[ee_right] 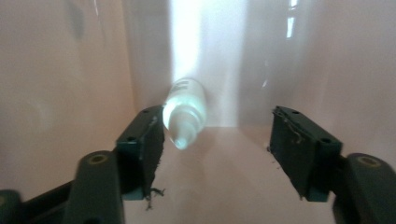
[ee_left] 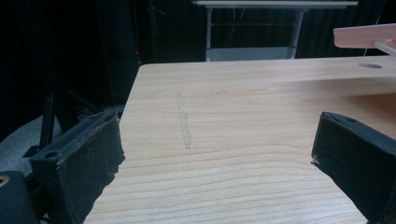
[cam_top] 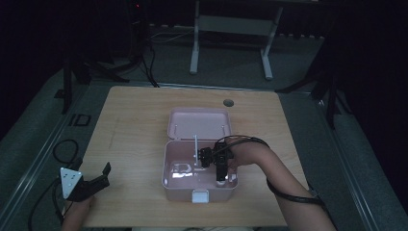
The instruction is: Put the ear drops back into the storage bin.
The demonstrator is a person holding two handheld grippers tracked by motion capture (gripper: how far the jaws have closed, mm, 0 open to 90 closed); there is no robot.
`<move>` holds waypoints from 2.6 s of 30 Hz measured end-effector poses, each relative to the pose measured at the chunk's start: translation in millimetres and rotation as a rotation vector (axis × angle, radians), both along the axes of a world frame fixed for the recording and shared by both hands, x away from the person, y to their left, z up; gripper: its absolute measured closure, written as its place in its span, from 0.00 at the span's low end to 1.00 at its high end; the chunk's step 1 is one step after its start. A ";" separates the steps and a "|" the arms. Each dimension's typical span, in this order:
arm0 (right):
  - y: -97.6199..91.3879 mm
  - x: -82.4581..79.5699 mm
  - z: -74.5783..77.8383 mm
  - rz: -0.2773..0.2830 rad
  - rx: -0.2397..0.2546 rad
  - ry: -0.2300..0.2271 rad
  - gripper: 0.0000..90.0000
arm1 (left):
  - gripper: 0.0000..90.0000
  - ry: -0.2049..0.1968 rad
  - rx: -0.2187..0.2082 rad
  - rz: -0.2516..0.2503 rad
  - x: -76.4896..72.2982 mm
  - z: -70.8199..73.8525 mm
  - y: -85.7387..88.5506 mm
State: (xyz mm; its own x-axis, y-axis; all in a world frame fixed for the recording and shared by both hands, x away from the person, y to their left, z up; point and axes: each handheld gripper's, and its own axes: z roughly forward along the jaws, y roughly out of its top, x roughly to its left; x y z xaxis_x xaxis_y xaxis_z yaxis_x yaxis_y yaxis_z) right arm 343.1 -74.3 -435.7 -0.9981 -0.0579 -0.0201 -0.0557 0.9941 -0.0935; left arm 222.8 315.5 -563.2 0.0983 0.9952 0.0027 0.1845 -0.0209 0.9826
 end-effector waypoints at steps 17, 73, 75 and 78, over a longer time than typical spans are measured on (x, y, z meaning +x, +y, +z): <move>-37.0 1.3 54.4 -0.004 0.192 -0.052 0.16 | 0.02 0.001 0.001 0.003 0.0 0.1 -0.2; -205.0 8.9 -74.6 -0.524 0.641 -0.324 0.15 | 0.02 -0.001 0.005 0.008 0.0 0.0 -0.8; -209.6 8.7 -79.7 -0.550 0.665 -0.328 0.15 | 0.02 -0.001 0.006 0.009 0.0 -0.1 -0.8; -216.4 8.3 -83.6 -0.592 0.700 -0.365 0.15 | 0.02 0.000 0.006 0.009 0.0 0.0 -0.8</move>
State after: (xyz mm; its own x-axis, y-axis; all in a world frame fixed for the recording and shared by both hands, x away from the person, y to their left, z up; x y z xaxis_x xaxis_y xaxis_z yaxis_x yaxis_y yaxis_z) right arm 351.3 -290.7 -519.3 -0.7880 0.5912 -0.1722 0.3836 0.6901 0.6137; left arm 222.8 314.8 -563.3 0.0892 0.9960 0.0089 0.1846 -0.0253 0.9825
